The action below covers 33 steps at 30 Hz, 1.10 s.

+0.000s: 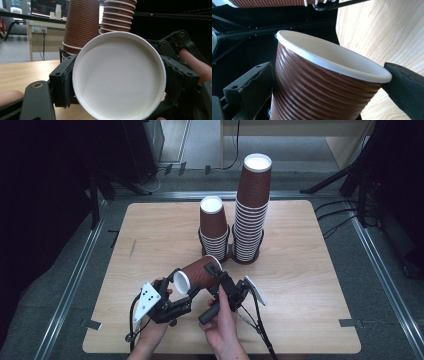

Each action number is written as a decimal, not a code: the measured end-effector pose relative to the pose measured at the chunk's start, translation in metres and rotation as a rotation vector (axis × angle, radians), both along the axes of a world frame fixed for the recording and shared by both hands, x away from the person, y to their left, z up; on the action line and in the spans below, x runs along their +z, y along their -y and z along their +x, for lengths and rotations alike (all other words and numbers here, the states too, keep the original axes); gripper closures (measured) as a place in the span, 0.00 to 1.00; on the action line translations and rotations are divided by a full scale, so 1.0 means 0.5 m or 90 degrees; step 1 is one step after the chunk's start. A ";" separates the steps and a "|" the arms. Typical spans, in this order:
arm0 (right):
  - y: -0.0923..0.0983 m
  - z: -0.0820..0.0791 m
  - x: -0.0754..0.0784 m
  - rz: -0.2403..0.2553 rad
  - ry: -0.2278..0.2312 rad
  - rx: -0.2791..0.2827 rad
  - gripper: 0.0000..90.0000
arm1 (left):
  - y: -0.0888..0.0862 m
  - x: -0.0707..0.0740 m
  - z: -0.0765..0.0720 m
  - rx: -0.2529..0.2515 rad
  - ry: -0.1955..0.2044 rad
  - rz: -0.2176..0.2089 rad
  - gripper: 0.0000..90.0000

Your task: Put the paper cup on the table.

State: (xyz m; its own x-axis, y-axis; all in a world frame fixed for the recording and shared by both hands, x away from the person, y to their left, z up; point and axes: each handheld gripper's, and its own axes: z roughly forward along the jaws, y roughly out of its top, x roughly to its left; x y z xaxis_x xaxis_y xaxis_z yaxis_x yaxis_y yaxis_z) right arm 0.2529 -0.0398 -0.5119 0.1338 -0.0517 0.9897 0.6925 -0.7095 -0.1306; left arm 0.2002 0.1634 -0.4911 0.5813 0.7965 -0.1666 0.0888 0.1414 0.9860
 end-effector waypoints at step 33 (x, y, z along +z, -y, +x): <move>0.024 0.020 0.000 -0.086 0.012 -0.040 0.08 | 0.009 -0.010 0.006 -0.045 -0.048 0.051 0.11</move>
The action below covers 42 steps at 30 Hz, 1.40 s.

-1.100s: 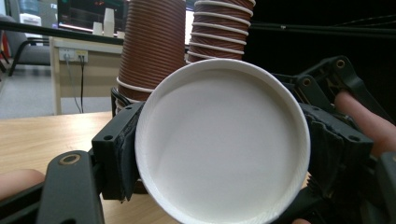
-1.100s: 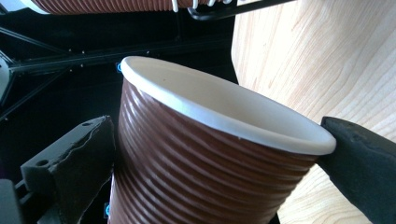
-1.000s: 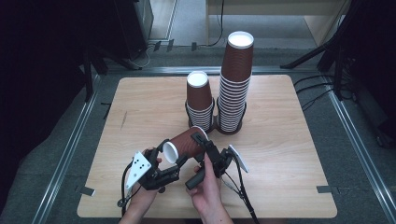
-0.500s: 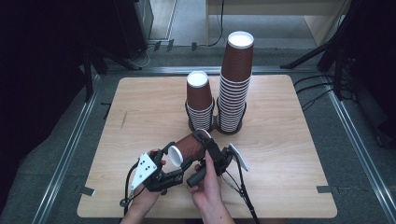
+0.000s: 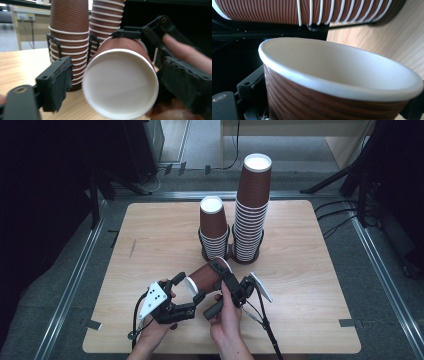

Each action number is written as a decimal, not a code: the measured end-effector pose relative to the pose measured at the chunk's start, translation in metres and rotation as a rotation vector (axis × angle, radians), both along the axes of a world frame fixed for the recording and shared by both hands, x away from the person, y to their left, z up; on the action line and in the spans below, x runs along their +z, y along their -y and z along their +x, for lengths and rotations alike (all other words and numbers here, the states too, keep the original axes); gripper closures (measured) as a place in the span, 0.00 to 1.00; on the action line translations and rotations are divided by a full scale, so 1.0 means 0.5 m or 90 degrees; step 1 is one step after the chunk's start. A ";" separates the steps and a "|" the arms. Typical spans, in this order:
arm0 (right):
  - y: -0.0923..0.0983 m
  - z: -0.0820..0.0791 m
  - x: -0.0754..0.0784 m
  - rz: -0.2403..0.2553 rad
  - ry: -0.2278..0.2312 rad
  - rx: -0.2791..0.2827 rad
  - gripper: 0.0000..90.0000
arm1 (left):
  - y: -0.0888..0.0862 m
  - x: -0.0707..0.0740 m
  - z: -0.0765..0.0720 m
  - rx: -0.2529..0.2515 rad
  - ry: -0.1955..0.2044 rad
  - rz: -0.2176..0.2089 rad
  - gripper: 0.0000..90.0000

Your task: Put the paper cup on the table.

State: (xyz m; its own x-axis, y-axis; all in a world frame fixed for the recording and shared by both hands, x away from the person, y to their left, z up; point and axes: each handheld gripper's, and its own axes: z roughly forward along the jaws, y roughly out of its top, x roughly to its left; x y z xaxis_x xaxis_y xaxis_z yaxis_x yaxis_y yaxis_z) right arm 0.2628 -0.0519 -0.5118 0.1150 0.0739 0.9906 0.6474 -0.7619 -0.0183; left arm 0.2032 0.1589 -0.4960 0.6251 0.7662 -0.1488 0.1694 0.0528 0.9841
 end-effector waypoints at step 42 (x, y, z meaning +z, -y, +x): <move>0.099 0.009 0.039 -0.558 0.328 -0.108 0.09 | -0.123 -0.021 0.031 0.131 -0.109 0.019 0.01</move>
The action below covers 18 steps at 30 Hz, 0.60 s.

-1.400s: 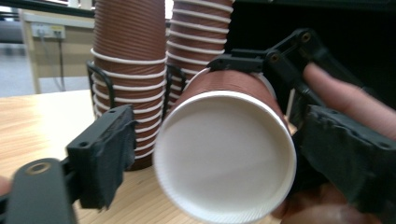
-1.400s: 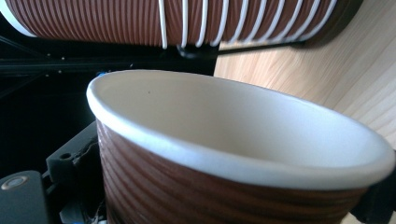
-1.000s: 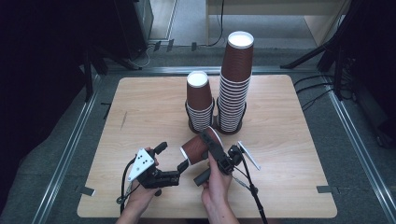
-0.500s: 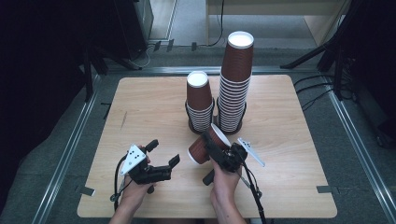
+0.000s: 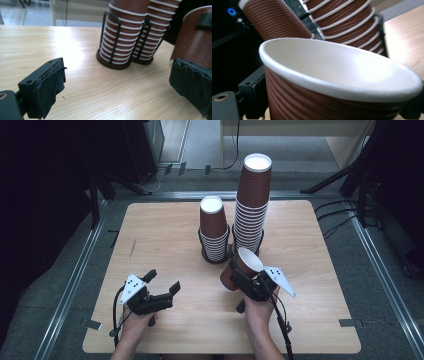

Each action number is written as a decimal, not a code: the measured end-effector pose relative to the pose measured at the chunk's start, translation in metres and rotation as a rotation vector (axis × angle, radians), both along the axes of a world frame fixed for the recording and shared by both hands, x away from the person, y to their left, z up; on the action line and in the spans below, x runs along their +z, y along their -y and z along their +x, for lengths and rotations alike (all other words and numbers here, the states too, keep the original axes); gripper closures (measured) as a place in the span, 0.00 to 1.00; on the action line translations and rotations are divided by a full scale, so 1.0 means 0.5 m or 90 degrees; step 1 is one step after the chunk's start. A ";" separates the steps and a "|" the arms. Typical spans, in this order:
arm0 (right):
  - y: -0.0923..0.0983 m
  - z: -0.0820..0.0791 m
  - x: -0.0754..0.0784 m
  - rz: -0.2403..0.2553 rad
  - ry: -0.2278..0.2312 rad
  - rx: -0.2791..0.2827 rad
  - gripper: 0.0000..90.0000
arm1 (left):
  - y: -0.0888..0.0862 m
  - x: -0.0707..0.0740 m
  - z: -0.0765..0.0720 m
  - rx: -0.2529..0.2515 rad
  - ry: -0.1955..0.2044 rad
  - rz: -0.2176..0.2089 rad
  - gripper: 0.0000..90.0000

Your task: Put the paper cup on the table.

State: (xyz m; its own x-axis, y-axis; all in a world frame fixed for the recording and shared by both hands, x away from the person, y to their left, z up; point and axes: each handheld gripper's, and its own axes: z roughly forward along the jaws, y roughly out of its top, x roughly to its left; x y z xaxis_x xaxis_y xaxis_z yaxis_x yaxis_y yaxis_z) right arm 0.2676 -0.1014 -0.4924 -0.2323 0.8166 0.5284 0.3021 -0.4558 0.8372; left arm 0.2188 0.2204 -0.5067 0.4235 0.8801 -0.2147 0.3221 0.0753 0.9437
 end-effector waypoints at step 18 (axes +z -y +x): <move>0.119 0.024 -0.008 -0.164 0.108 -0.033 0.09 | -0.083 -0.047 -0.062 0.102 -0.031 0.048 0.01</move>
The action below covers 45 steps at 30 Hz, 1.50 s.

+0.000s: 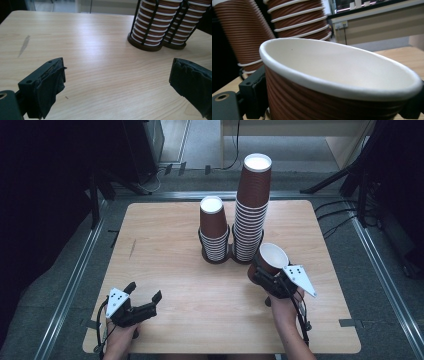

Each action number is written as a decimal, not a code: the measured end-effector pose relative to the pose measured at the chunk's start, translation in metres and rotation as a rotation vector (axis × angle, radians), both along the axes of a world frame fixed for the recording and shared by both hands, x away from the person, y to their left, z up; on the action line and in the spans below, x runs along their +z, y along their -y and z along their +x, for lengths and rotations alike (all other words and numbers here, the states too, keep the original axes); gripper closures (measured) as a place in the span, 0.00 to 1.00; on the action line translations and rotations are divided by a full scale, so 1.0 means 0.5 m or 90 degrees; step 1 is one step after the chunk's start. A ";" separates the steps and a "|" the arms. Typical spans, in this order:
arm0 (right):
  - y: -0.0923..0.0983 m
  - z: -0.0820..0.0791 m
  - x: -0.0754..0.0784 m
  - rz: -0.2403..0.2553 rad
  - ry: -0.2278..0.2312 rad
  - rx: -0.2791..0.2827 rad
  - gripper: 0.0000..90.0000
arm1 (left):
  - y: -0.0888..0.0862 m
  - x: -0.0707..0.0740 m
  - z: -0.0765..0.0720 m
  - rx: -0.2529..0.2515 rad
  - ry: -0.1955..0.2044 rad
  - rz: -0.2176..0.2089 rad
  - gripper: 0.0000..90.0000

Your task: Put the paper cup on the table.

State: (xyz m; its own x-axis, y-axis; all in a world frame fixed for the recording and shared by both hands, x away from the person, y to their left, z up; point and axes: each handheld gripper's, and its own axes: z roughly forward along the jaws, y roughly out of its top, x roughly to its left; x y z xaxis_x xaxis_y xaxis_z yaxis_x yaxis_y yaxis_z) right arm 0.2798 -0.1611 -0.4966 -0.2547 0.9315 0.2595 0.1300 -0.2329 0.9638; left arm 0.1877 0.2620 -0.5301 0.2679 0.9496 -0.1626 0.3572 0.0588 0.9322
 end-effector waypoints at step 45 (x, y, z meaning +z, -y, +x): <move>0.127 0.045 -0.093 -0.186 -0.029 -0.094 0.03 | -0.097 -0.038 -0.014 0.076 -0.034 -0.001 0.04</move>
